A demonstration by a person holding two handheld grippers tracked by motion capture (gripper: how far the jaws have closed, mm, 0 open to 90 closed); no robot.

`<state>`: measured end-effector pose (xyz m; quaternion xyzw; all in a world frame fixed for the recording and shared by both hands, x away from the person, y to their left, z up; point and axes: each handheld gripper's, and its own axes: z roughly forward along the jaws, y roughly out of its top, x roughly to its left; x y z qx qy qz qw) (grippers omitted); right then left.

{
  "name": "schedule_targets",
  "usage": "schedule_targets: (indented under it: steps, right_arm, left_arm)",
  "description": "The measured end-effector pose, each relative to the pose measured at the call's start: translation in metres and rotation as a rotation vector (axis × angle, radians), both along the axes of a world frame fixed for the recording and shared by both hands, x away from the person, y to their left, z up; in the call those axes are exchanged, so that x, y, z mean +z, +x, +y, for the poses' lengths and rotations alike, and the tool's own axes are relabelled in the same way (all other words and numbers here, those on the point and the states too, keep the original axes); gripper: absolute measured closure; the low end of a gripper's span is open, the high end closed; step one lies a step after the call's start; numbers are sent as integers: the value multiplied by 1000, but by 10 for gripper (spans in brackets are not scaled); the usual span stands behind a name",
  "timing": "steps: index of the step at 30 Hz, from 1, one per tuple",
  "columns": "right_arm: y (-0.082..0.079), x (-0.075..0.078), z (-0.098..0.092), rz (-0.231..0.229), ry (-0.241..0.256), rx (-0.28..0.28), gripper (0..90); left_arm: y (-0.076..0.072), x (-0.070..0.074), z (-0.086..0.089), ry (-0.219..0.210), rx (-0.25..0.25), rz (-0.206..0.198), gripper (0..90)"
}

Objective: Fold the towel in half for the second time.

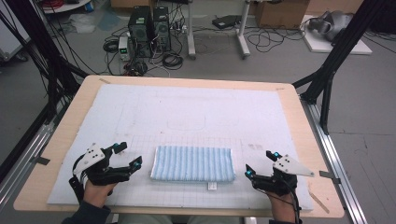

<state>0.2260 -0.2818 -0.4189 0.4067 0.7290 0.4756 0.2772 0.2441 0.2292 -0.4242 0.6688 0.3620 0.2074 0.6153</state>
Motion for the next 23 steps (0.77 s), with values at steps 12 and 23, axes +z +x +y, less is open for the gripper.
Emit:
schedule_targets:
  steps: [12, 23]
  right_arm:
    - [1, 1, 1, 0, -2, 7, 110]
    - [0, 1, -1, -2, 3, 12, 110]
  left_arm:
    - [1, 0, 3, -7, 4, 2, 152]
    - [-1, -3, -2, 3, 6, 4, 152]
